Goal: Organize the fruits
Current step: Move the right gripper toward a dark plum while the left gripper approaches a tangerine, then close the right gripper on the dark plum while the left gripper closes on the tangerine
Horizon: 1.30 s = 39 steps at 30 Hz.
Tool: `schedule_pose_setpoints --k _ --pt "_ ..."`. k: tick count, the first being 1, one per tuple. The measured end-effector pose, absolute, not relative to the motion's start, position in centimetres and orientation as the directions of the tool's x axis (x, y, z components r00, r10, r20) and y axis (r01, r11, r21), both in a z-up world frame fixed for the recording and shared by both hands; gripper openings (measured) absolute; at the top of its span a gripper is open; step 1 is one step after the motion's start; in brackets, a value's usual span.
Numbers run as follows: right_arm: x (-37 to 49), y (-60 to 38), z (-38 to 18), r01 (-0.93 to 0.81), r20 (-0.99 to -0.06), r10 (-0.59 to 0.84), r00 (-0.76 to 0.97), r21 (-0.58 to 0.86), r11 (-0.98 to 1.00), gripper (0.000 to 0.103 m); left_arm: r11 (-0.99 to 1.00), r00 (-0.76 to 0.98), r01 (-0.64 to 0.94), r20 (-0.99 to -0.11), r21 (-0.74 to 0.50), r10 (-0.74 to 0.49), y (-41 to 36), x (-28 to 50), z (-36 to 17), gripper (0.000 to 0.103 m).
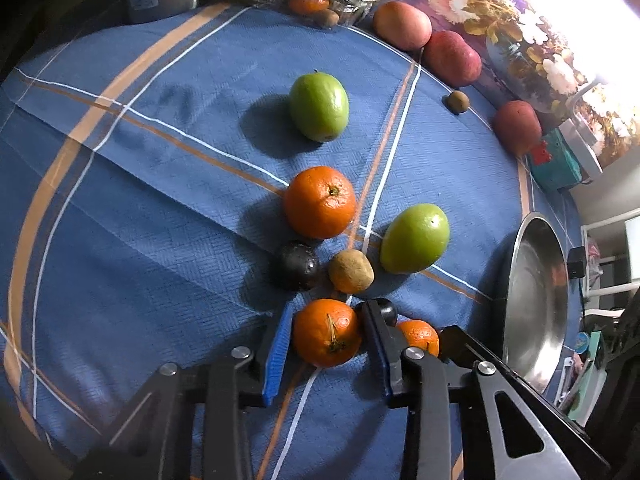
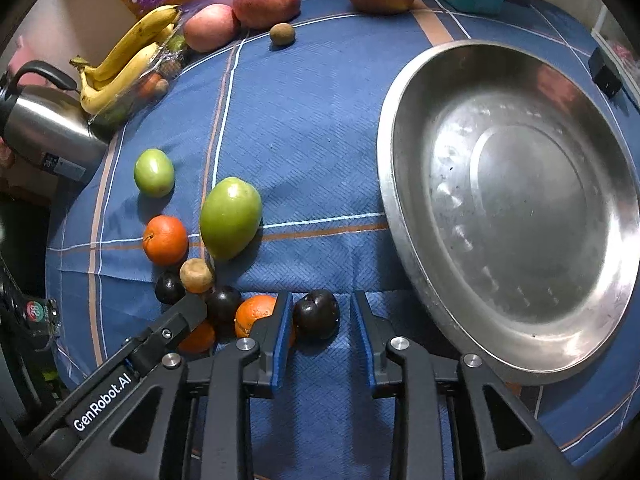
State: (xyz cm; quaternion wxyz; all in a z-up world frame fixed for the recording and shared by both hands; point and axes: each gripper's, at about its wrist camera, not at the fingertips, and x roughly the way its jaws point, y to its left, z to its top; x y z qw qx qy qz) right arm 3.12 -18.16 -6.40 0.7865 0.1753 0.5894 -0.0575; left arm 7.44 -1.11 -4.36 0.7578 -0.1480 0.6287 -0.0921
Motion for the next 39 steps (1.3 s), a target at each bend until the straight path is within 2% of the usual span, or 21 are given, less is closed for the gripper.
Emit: schedule_pose_setpoints --k 10,12,28,39 --pt "2.7 -18.4 -6.5 0.313 -0.942 0.152 0.300 0.247 0.917 0.023 0.941 0.206 -0.043 -0.924 -0.336 -0.321 -0.8 7.3 -3.9 0.038" --pt "2.7 -18.4 -6.5 0.316 -0.939 0.164 0.303 0.261 0.912 0.018 0.941 0.208 -0.046 -0.924 -0.336 -0.320 -0.8 7.3 -3.8 0.038" --pt "2.1 -19.9 -5.2 0.359 -0.941 0.104 0.322 0.223 0.906 0.017 0.939 0.221 -0.060 -0.922 -0.338 -0.317 -0.3 7.1 -3.5 0.038" --pt "2.1 -19.1 -5.1 0.326 -0.943 0.131 0.305 0.233 0.916 0.018 0.937 0.225 -0.070 -0.920 -0.343 -0.320 -0.1 7.0 -3.4 0.038"
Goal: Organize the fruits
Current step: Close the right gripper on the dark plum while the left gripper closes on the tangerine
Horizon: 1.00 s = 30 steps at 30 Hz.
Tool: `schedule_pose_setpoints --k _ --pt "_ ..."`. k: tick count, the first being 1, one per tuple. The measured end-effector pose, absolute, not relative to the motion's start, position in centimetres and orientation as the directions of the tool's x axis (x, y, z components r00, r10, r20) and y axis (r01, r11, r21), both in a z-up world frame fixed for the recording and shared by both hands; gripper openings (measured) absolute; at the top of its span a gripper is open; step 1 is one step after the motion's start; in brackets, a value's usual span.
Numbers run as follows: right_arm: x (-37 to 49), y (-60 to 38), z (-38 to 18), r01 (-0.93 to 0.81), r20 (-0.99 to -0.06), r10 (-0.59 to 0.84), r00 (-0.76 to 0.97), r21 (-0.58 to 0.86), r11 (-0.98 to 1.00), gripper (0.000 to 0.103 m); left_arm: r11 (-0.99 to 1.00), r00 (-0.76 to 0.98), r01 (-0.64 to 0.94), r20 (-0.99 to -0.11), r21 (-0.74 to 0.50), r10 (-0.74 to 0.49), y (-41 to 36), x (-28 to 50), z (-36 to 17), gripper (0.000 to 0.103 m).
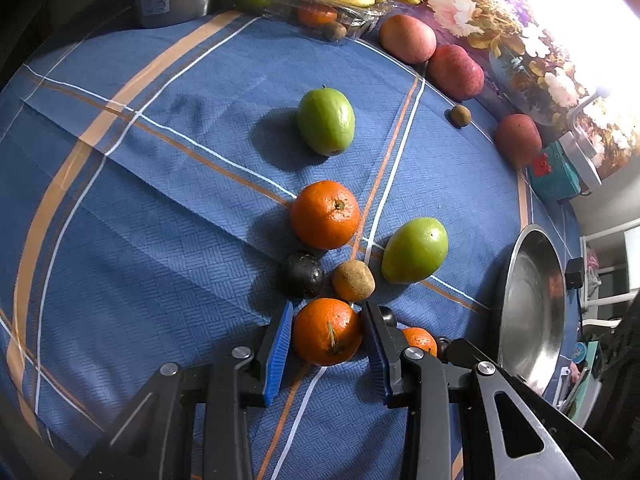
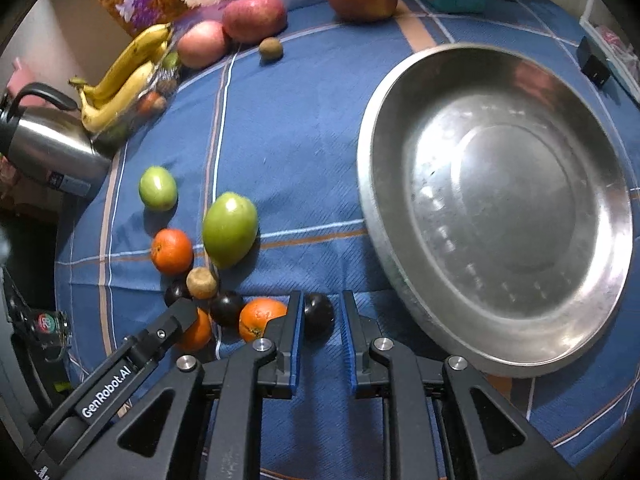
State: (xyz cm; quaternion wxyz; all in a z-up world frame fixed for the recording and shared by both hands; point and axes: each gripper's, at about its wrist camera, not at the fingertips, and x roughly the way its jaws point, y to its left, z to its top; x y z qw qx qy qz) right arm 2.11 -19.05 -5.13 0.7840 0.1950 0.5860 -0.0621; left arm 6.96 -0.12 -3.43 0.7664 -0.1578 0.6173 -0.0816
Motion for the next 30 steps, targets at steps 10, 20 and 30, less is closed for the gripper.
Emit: schedule_pose_setpoints --k 10,20,30 --pt "1.7 -20.8 -6.8 0.432 -0.925 0.222 0.308 0.343 0.834 0.032 0.935 0.233 -0.066 -0.916 -0.348 -0.325 -0.2 7.1 -3.1 0.038" --pt "1.7 -20.8 -7.2 0.445 -0.914 0.263 0.308 0.383 0.810 0.032 0.931 0.227 -0.087 -0.917 -0.354 -0.327 0.3 7.2 -3.4 0.039" --pt "1.5 -21.6 -8.2 0.498 -0.893 0.309 0.328 0.442 0.746 0.032 0.936 0.223 -0.081 -0.922 -0.342 -0.318 0.0 7.2 -3.7 0.060"
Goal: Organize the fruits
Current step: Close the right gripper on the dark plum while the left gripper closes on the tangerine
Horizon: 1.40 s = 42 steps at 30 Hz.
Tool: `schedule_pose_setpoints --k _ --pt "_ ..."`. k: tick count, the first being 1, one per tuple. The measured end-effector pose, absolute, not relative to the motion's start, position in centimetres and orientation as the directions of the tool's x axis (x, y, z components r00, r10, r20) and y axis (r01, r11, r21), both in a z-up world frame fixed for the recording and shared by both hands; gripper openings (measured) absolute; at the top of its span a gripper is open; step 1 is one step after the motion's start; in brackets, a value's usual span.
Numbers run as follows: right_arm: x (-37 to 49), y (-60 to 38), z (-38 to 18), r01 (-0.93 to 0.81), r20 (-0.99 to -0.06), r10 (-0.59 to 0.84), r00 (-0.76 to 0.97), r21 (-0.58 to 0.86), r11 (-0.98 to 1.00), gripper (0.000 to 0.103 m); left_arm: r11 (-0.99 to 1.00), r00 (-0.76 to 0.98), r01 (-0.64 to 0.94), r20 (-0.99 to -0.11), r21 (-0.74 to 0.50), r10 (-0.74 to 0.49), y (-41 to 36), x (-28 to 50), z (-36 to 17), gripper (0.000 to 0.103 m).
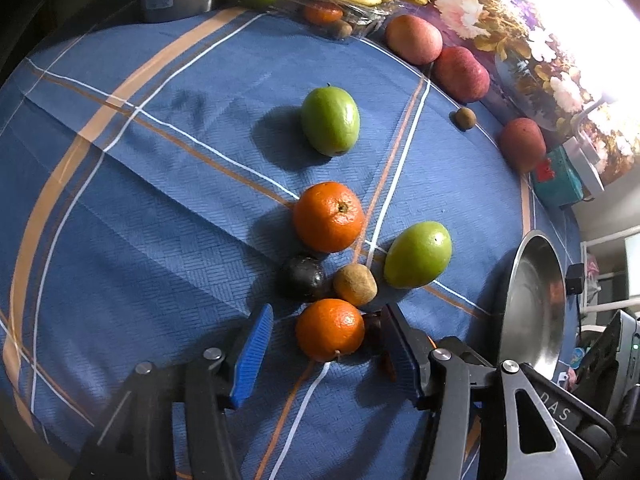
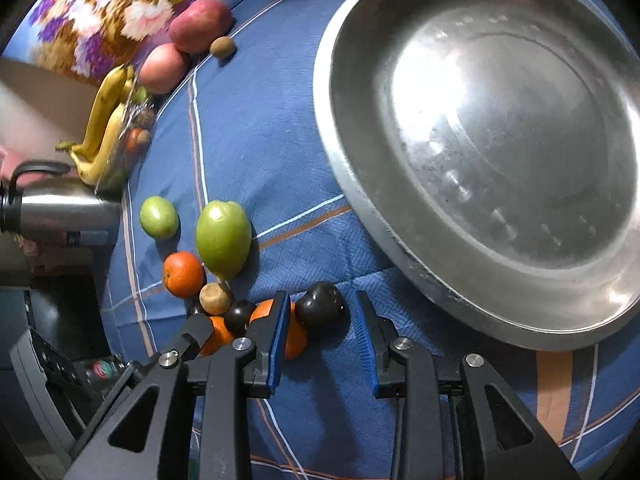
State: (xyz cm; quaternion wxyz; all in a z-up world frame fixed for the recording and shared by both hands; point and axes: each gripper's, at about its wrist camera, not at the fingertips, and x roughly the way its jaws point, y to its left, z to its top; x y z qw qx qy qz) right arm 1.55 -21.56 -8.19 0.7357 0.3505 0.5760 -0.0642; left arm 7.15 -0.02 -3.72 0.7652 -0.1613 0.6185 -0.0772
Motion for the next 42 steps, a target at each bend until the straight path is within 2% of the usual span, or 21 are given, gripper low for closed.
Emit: schedule_pose_setpoints --k 8,10,13,21,31,33,42 --pt "1.3 -21.7 -8.2 0.505 -0.887 0.312 0.340 0.452 0.735 0.032 0.942 0.211 -0.077 -0.929 -0.326 -0.304 -0.6 7.4 -4.2 0.056" --pt "1.3 -21.6 -8.2 0.504 -0.884 0.317 0.343 0.458 0.732 0.032 0.941 0.207 -0.075 -0.928 -0.331 -0.310 -0.7 7.4 -4.3 0.046" --pt "1.3 -21.5 -8.2 0.504 -0.883 0.318 0.346 0.461 0.731 0.032 0.940 0.207 -0.069 -0.926 -0.335 -0.315 -0.9 7.4 -4.3 0.039" --pt "1.2 -21.6 -7.9 0.499 -0.878 0.315 0.361 0.467 0.730 0.026 0.940 0.222 -0.055 -0.922 -0.335 -0.316 -1.1 7.4 -3.9 0.039" --pt "1.2 -21.6 -7.5 0.491 -0.880 0.300 0.369 0.458 0.741 0.023 0.939 0.251 -0.051 -0.914 -0.341 -0.318 -1.1 7.5 -3.0 0.039" --pt "1.1 -21.7 -7.2 0.488 -0.879 0.294 0.375 0.457 0.744 0.020 0.939 0.256 -0.047 -0.913 -0.340 -0.318 -1.2 7.6 -2.8 0.039" --pt "1.2 -21.7 -6.9 0.489 -0.895 0.261 0.362 0.421 0.764 0.020 0.939 0.255 -0.056 -0.914 -0.339 -0.315 -1.0 7.5 -3.0 0.039"
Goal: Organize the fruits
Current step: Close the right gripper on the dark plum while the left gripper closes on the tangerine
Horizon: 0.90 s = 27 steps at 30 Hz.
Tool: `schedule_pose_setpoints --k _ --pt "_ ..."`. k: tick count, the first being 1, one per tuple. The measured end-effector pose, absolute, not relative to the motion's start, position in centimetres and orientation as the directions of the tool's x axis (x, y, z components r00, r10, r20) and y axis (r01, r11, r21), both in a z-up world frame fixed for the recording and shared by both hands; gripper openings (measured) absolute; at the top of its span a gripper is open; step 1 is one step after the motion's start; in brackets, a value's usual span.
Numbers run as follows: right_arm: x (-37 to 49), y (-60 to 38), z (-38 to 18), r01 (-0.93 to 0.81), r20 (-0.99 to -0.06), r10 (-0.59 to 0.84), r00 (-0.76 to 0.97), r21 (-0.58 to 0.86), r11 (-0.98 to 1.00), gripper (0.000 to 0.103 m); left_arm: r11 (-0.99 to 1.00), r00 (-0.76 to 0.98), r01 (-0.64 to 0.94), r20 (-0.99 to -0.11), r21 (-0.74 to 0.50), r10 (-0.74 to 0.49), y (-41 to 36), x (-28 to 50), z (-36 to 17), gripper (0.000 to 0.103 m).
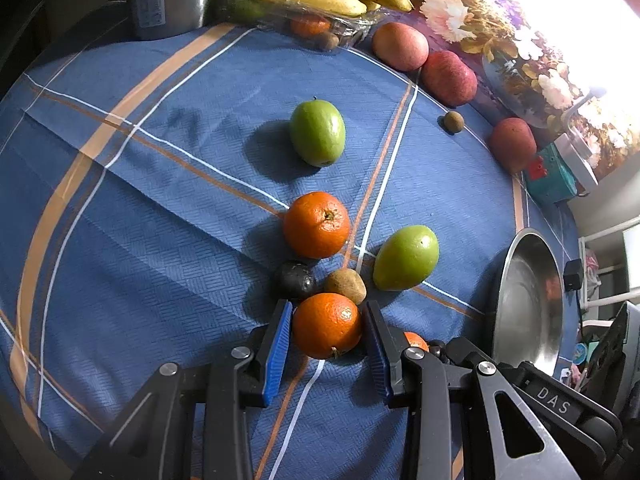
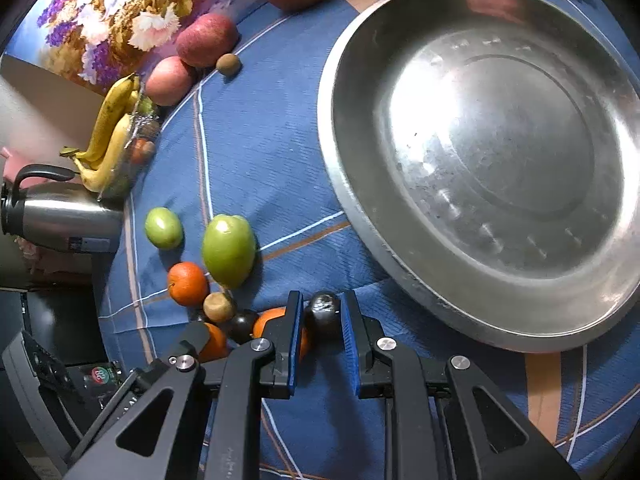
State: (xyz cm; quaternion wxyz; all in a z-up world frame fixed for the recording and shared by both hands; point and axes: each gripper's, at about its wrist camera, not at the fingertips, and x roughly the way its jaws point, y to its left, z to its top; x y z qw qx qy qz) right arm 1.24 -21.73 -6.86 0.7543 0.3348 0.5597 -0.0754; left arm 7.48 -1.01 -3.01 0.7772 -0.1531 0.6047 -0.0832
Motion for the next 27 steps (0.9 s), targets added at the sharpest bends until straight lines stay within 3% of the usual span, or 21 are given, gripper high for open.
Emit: schedule_pose_setpoints --k 4,8,23,27 --pt "1.3 -21.9 -7.2 0.501 -0.897 0.267 0.352 0.422 0.756 0.021 0.938 0.256 -0.052 -0.913 -0.342 -0.318 -1.1 7.4 -2.9 0.039" --pt "1.4 -21.6 -7.9 0.504 -0.893 0.295 0.339 0.437 0.745 0.032 0.938 0.255 -0.057 -0.913 -0.343 -0.318 -1.0 7.4 -3.0 0.039" --pt "1.0 -22.2 -8.8 0.536 -0.882 0.318 0.347 0.465 0.705 0.030 0.937 0.256 -0.056 -0.912 -0.346 -0.321 -0.9 7.4 -3.0 0.039" --pt "0.9 -22.4 -8.7 0.531 -0.874 0.329 0.357 0.480 0.698 0.025 0.937 0.259 -0.057 -0.912 -0.344 -0.319 -1.0 7.4 -2.9 0.039"
